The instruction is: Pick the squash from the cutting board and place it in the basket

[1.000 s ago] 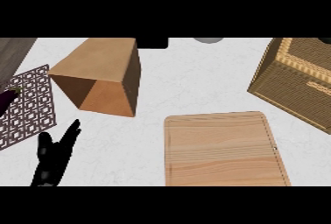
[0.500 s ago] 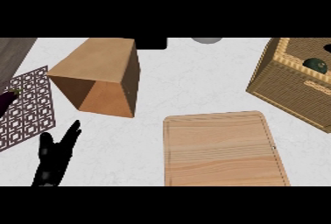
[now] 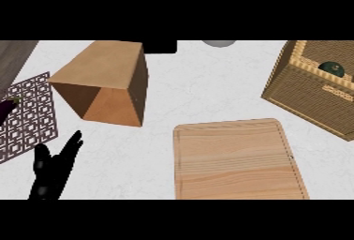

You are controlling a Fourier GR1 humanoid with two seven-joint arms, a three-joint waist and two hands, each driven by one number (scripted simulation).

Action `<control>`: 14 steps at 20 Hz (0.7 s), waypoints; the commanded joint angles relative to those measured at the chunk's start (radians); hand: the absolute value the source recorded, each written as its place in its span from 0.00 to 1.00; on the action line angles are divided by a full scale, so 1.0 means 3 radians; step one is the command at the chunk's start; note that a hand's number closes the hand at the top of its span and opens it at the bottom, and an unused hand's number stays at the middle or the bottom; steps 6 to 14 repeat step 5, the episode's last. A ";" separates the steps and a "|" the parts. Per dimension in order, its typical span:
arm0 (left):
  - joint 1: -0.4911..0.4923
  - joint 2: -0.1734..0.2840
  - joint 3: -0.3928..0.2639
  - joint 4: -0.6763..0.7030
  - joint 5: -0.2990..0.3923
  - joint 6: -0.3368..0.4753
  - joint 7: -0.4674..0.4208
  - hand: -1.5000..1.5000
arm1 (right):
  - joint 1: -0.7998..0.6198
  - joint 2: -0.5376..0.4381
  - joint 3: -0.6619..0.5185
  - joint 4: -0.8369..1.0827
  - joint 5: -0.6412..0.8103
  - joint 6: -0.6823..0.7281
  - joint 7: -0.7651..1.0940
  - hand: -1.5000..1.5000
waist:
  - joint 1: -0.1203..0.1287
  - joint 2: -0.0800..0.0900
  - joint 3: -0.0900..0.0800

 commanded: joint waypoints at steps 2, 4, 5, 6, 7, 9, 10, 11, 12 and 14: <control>-0.0034 -0.0117 -0.0034 0.0172 -0.0056 0.0099 0.0119 0.50 | 0.0464 -0.0004 -0.0172 -0.0679 -0.0181 -0.0002 0.0250 0.00 | -0.0099 0.0005 -0.0032; 0.0111 -0.0134 -0.0065 -0.0010 -0.0059 0.0107 0.0188 0.50 | 0.0783 0.0038 -0.0154 -0.1061 -0.0183 0.0158 0.0446 0.00 | -0.0097 -0.0005 -0.0032; 0.0008 -0.0079 0.0025 0.0203 -0.0015 0.0031 0.0049 0.50 | 0.0860 -0.0045 -0.0199 -0.1259 -0.0286 0.0327 0.0461 0.00 | -0.0111 0.0000 -0.0034; 0.0008 -0.0079 0.0025 0.0203 -0.0015 0.0031 0.0049 0.50 | 0.0860 -0.0045 -0.0199 -0.1259 -0.0286 0.0327 0.0461 0.00 | -0.0111 0.0000 -0.0034; 0.0008 -0.0079 0.0025 0.0203 -0.0015 0.0031 0.0049 0.50 | 0.0860 -0.0045 -0.0199 -0.1259 -0.0286 0.0327 0.0461 0.00 | -0.0111 0.0000 -0.0034; 0.0008 -0.0079 0.0025 0.0203 -0.0015 0.0031 0.0049 0.50 | 0.0860 -0.0045 -0.0199 -0.1259 -0.0286 0.0327 0.0461 0.00 | -0.0111 0.0000 -0.0034; 0.0008 -0.0079 0.0025 0.0203 -0.0015 0.0031 0.0049 0.50 | 0.0860 -0.0045 -0.0199 -0.1259 -0.0286 0.0327 0.0461 0.00 | -0.0111 0.0000 -0.0034; 0.0008 -0.0079 0.0025 0.0203 -0.0015 0.0031 0.0049 0.50 | 0.0860 -0.0045 -0.0199 -0.1259 -0.0286 0.0327 0.0461 0.00 | -0.0111 0.0000 -0.0034; 0.0008 -0.0079 0.0025 0.0203 -0.0015 0.0031 0.0049 0.50 | 0.0860 -0.0045 -0.0199 -0.1259 -0.0286 0.0327 0.0461 0.00 | -0.0111 0.0000 -0.0034; 0.0008 -0.0079 0.0025 0.0203 -0.0015 0.0031 0.0049 0.50 | 0.0860 -0.0045 -0.0199 -0.1259 -0.0286 0.0327 0.0461 0.00 | -0.0111 0.0000 -0.0034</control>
